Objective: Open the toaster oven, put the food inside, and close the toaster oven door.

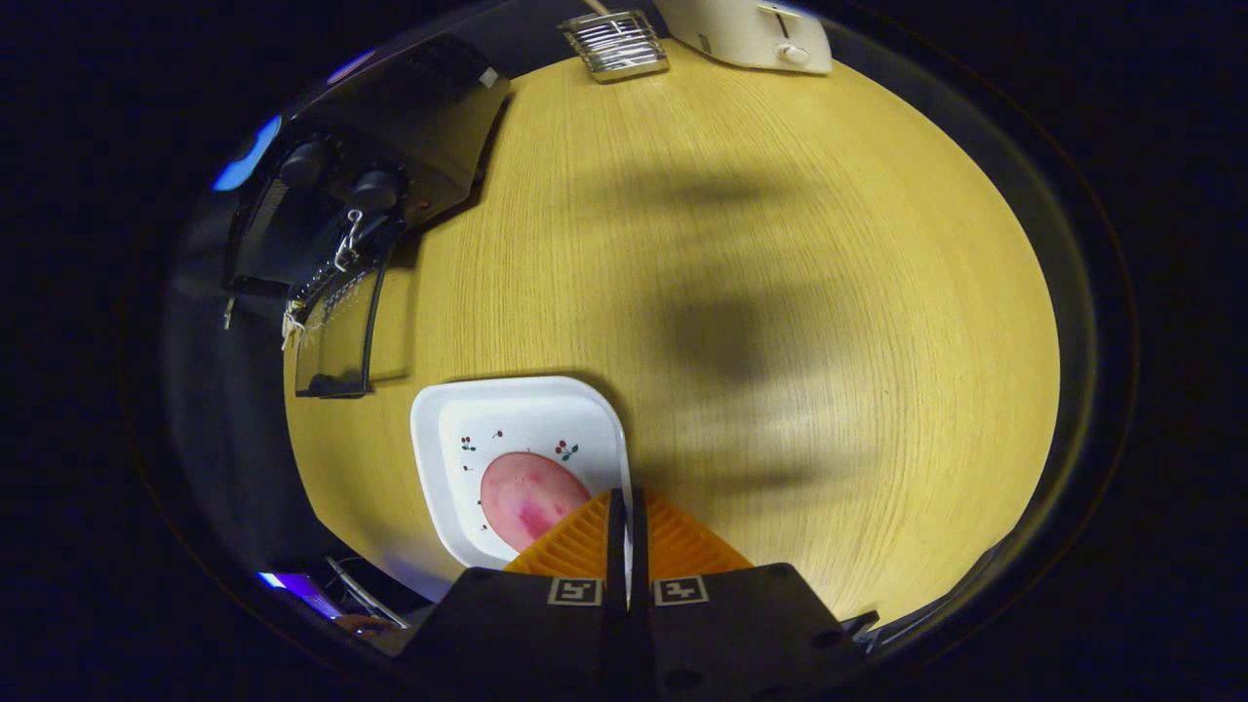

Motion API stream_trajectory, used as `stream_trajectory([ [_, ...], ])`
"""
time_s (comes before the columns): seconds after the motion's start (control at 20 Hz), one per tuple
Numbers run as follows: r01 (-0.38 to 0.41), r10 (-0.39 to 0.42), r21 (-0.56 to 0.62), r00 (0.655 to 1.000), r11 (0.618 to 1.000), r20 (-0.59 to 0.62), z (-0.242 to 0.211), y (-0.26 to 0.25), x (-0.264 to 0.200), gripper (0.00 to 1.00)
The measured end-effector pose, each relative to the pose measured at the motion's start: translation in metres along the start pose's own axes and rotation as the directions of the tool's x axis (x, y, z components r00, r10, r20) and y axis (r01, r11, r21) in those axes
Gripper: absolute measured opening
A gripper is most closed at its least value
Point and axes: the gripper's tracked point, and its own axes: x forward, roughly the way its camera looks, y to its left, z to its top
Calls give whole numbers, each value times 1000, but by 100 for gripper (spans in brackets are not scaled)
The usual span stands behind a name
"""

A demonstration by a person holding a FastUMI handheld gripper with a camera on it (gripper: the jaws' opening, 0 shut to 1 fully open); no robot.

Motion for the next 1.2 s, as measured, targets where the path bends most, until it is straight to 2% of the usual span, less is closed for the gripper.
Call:
stream_trajectory([
  [0.1, -79, 83, 112, 996, 991, -27, -6, 4, 2, 5],
  [0.3, -187, 207, 282, 977, 941, -44, -24, 10, 3, 5],
  [0.45, -226, 243, 348, 970, 910, -5, -28, 12, -4, 5],
  [0.65, -279, 266, 363, 960, 889, 87, -39, 21, -32, 5],
  [0.75, -355, 325, 399, 935, 845, 143, -41, 49, -49, 5],
  [0.9, -489, 450, 487, 869, 723, 205, -39, 107, -65, 5],
  [0.95, -505, 463, 513, 859, 694, 218, -37, 121, -63, 5],
  [1.1, -486, 421, 556, 872, 675, 251, -30, 158, -44, 5],
  [1.2, -499, 415, 589, 864, 636, 284, -16, 191, -35, 5],
])
